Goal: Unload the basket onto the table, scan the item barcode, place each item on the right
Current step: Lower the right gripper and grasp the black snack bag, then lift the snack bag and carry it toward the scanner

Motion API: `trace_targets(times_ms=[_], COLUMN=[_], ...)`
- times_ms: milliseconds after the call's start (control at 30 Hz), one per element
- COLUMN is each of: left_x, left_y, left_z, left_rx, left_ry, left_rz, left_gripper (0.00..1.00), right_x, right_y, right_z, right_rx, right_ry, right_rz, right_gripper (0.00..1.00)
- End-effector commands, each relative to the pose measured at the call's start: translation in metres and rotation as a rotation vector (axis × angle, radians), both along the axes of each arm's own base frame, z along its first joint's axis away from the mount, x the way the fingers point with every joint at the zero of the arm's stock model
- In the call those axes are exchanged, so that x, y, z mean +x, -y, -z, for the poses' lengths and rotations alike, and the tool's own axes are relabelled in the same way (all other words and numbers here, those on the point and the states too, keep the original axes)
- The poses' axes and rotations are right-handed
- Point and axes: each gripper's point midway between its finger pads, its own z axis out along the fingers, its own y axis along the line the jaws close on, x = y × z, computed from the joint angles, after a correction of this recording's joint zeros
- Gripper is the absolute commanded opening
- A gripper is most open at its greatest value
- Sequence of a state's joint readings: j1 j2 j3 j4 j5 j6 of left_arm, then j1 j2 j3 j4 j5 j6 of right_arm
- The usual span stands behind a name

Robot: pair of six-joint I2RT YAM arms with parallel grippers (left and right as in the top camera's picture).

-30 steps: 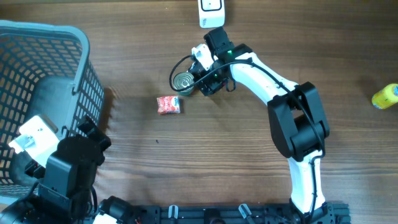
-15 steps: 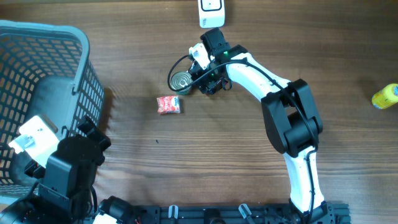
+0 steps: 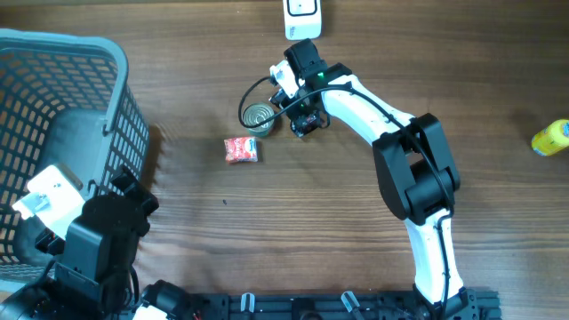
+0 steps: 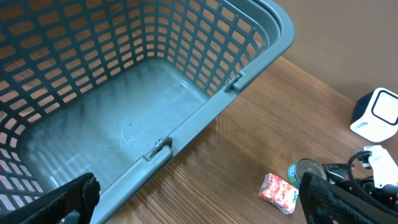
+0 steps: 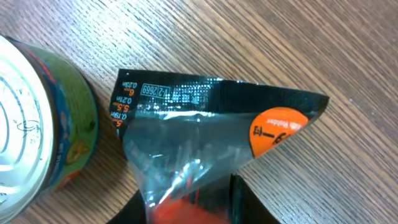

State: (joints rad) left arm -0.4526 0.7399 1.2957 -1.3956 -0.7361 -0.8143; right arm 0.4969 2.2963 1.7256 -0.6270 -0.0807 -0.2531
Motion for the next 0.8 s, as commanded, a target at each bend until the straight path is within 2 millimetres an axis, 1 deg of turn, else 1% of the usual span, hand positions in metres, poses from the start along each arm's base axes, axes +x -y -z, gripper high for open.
trace_targets(times_ms=[0, 67, 200, 367, 600, 667, 767], left_x=[0.000, 0.000, 0.001, 0.001, 0.001, 0.001, 0.001], left_y=[-0.002, -0.002, -0.002, -0.002, -0.002, -0.002, -0.002], left_z=[0.000, 0.000, 0.000, 0.000, 0.000, 0.000, 0.000], left_rx=[0.005, 0.005, 0.005, 0.005, 0.005, 0.005, 0.005], left_ry=[0.005, 0.004, 0.005, 0.005, 0.005, 0.005, 0.005], left_rz=[-0.016, -0.016, -0.016, -0.016, -0.016, -0.016, -0.016], left_gripper=[1.00, 1.00, 1.00, 1.00, 1.00, 1.00, 1.00], right_x=[-0.025, -0.026, -0.035, -0.060, -0.089, -0.094, -0.101], right_y=[0.019, 0.018, 0.015, -0.001, -0.032, -0.037, -0.037], right_z=[0.055, 0.055, 0.056, 0.052, 0.036, 0.031, 0.024], right_rx=[-0.093, -0.086, -0.067, 0.046, 0.250, 0.293, 0.333], right_ry=[-0.121, -0.130, -0.171, -0.299, -0.441, -0.471, -0.518], right_rz=[0.039, 0.054, 0.043, -0.003, -0.094, -0.103, -0.111], right_gripper=[0.19, 0.18, 0.17, 0.14, 0.13, 0.13, 0.14])
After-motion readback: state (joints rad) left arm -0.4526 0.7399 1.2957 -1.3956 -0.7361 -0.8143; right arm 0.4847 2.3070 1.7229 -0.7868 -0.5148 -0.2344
